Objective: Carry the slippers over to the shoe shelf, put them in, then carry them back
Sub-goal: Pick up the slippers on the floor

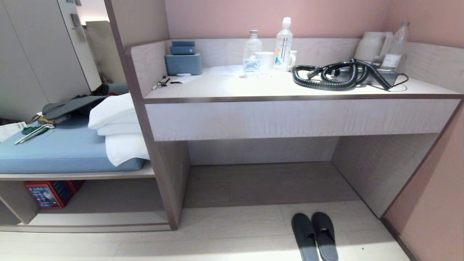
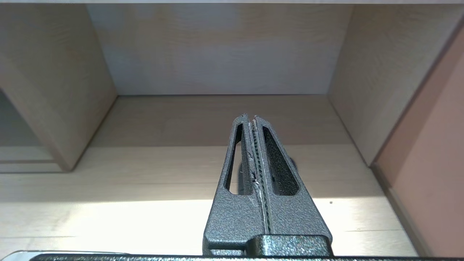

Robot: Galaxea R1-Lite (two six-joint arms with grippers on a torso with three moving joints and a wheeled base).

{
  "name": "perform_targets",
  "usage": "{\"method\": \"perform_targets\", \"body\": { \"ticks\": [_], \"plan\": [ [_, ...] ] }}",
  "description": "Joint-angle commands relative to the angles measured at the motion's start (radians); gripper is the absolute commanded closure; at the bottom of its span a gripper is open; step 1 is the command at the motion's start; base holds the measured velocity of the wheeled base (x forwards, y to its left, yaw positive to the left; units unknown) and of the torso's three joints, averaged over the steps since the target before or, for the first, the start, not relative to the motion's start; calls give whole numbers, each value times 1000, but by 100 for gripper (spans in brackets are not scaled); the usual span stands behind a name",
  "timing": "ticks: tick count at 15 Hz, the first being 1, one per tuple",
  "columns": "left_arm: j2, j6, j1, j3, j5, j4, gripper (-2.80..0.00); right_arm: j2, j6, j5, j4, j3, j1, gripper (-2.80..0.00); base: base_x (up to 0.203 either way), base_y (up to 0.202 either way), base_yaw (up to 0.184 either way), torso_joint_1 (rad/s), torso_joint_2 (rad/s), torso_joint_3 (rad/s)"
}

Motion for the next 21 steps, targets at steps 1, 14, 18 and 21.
{"method": "perform_targets", "body": {
  "ticks": [1,14,18,21],
  "plan": [
    [1,-1,0,0,0,-1,0,1,0,1,0,0,0,0,0,-196,0,2,2,2],
    [1,1,0,0,0,-1,0,1,0,0,0,0,0,0,0,-188,2,1,1,2],
    [1,1,0,0,0,-1,0,1,0,1,0,0,0,0,0,-18,0,1,1,1],
    [1,0,1,-2,0,3,0,1,-1,0,0,0,0,0,0,0,0,0,-1,-45]
  ]
}}
